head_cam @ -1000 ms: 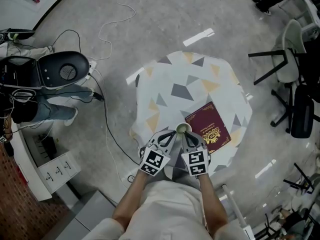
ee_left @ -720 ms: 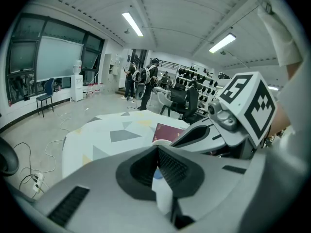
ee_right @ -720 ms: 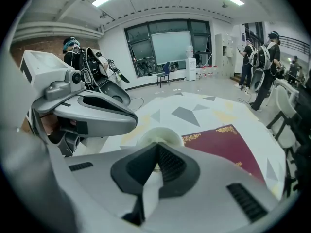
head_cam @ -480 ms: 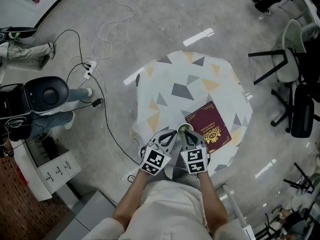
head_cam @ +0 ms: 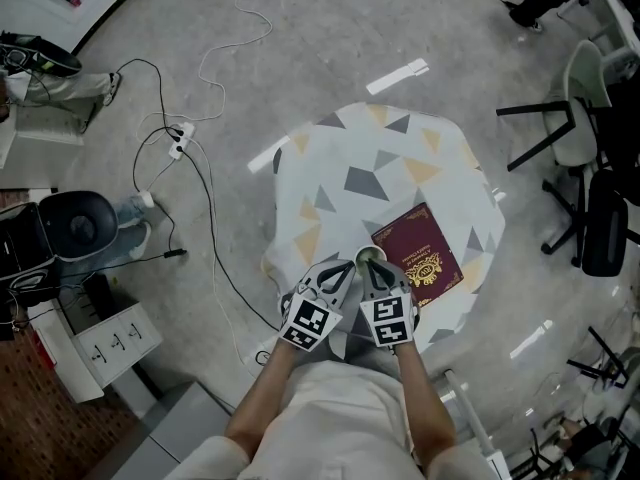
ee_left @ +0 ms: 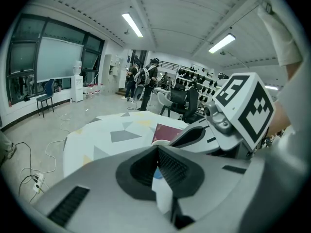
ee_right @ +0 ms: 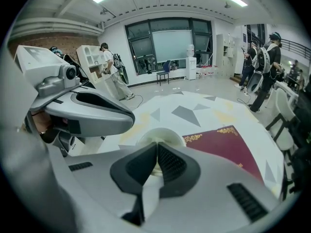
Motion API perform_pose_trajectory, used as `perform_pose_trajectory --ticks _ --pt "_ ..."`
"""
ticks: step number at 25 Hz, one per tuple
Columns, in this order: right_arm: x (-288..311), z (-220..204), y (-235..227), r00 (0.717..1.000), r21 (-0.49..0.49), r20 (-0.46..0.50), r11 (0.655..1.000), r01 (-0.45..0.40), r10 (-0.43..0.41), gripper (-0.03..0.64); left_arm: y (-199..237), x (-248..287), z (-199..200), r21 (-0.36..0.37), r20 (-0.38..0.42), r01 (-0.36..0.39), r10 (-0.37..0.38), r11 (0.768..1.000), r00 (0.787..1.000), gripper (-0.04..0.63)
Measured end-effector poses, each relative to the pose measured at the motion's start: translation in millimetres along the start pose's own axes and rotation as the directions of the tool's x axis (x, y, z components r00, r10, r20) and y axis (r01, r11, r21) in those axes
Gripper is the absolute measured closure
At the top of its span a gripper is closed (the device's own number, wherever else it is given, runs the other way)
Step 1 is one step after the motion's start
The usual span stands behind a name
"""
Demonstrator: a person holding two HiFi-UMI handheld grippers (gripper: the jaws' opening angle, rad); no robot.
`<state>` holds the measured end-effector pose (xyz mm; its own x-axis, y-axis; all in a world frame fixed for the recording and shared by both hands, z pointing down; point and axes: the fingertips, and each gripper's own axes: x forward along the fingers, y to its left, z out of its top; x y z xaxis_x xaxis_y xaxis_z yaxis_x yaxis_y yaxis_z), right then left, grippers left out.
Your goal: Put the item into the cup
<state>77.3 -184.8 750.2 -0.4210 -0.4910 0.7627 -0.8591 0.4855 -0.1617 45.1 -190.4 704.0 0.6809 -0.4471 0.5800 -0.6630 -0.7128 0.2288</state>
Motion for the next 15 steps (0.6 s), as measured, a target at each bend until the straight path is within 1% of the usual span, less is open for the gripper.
perform_pose_trajectory --ticks 15 --pt "-5.1 3.9 4.4 1.000 -0.023 0.018 1.000 0.013 -0.013 0.584 -2.8 -10.5 0.7 0.012 0.020 -0.016 0.016 1.000 1.000 0.583"
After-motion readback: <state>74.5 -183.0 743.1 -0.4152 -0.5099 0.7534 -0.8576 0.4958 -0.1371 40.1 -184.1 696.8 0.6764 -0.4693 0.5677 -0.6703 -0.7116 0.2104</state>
